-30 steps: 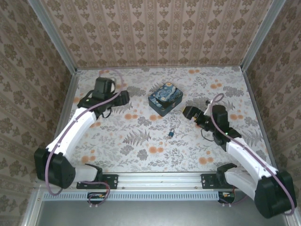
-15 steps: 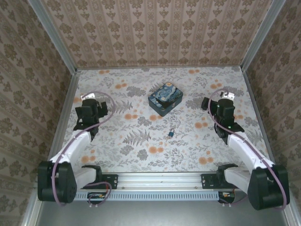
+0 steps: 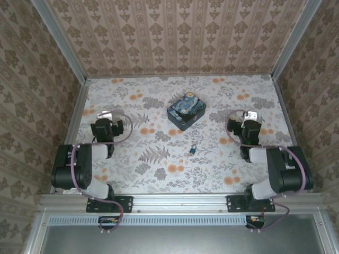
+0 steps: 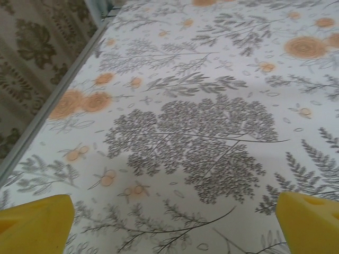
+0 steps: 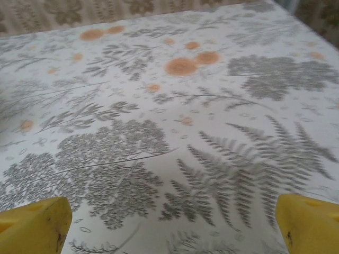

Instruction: Unlock a padlock with a key

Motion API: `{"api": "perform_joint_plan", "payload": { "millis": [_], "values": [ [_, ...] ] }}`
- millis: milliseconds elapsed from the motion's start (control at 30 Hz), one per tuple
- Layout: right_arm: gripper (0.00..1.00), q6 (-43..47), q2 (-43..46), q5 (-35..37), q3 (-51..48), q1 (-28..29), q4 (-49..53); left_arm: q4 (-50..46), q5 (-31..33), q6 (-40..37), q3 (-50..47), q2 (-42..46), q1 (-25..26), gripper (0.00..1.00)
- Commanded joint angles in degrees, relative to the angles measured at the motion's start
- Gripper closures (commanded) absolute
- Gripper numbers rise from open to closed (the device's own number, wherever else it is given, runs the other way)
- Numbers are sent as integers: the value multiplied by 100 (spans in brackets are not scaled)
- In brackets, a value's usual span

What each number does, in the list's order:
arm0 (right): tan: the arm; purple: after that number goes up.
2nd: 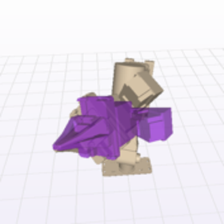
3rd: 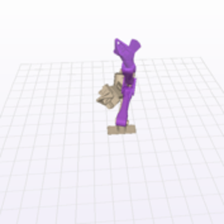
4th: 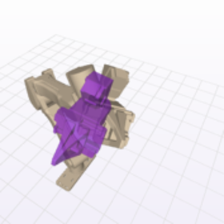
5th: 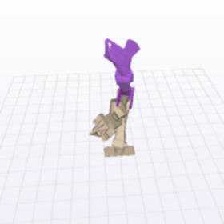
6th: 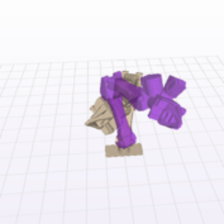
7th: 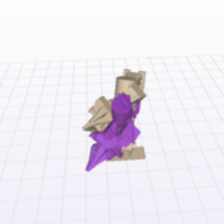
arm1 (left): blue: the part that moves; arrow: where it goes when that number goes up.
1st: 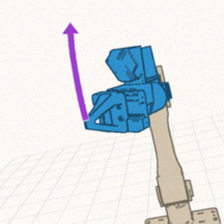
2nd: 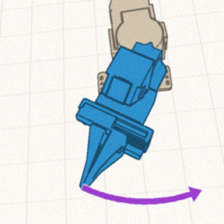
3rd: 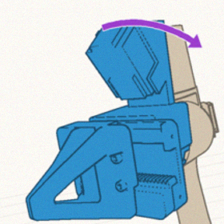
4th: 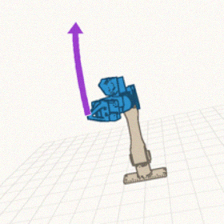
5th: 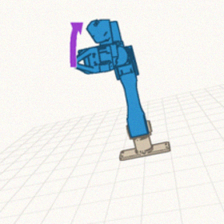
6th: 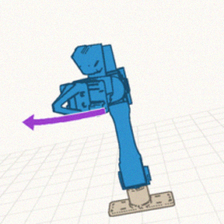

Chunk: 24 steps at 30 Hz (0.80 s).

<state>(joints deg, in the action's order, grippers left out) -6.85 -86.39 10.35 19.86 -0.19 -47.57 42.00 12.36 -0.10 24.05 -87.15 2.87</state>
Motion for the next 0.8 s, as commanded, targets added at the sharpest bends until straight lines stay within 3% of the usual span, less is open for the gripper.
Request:
{"api": "perform_joint_plan", "payload": {
  "millis": [0, 767],
  "values": [
    [0, 395, -90, -942, 217, -32, -345, 782, -629, -211, -116, -109, -83, 0],
    [0, 483, -145, -1003, 259, 7, -346, 777, -665, -210, -125, -78, -94, 0]
  ]
}}
